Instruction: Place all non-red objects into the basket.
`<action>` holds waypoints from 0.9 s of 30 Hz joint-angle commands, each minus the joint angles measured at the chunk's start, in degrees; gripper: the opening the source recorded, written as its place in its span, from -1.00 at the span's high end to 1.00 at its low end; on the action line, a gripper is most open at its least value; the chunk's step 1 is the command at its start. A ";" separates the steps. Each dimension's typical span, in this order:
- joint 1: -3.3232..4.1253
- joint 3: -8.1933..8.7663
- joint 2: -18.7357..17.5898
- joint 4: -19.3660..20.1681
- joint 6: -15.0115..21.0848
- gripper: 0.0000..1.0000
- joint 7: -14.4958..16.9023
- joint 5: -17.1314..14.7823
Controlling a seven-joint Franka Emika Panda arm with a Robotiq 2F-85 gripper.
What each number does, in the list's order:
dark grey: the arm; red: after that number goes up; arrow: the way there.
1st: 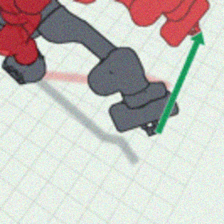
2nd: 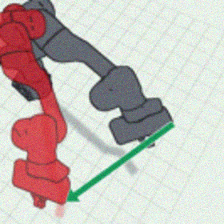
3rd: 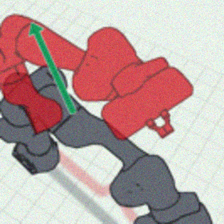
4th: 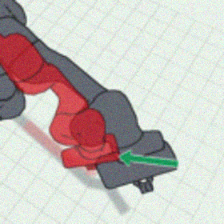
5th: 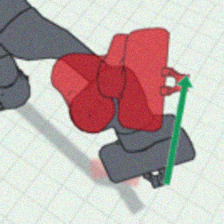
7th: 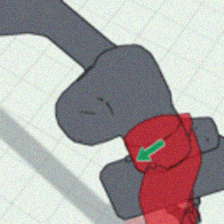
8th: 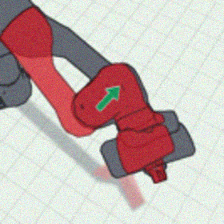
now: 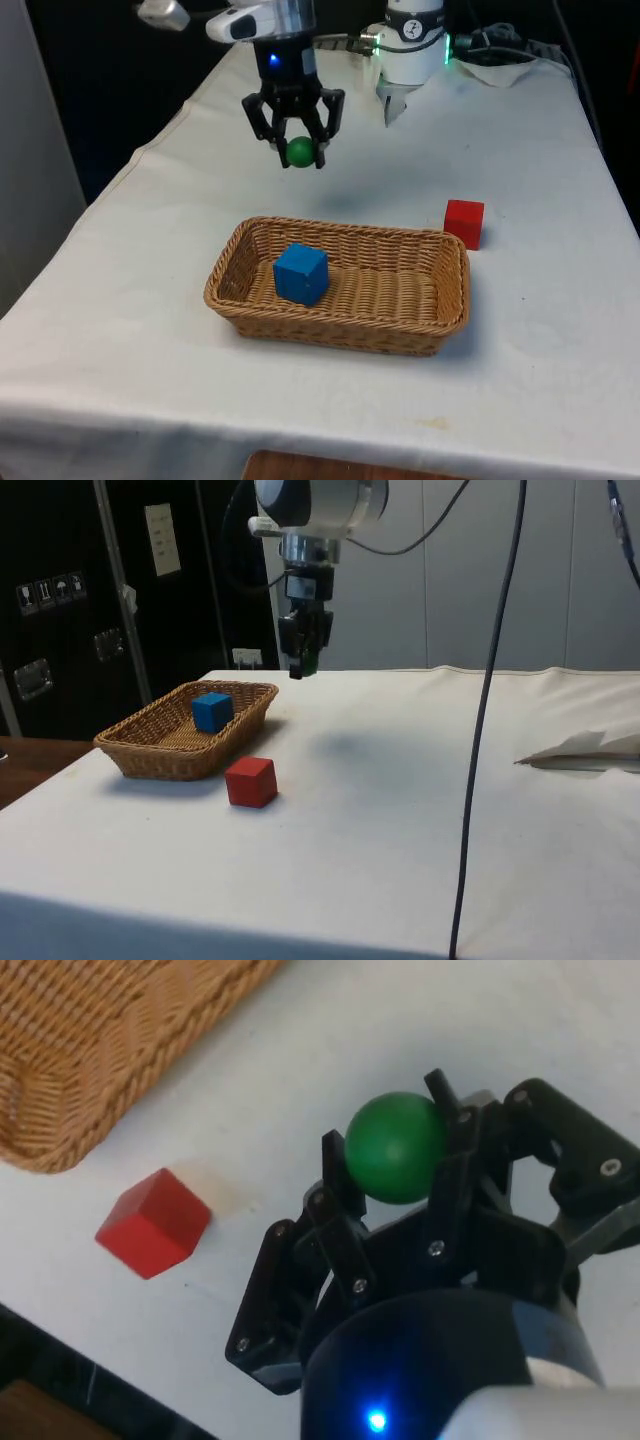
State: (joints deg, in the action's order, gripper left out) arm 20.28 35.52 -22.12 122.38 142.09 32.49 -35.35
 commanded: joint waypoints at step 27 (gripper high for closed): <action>0.46 -6.65 -6.47 -10.08 -0.06 1.00 -8.65 1.03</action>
State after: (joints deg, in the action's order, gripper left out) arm 20.74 28.65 -28.88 111.84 142.04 23.55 -34.32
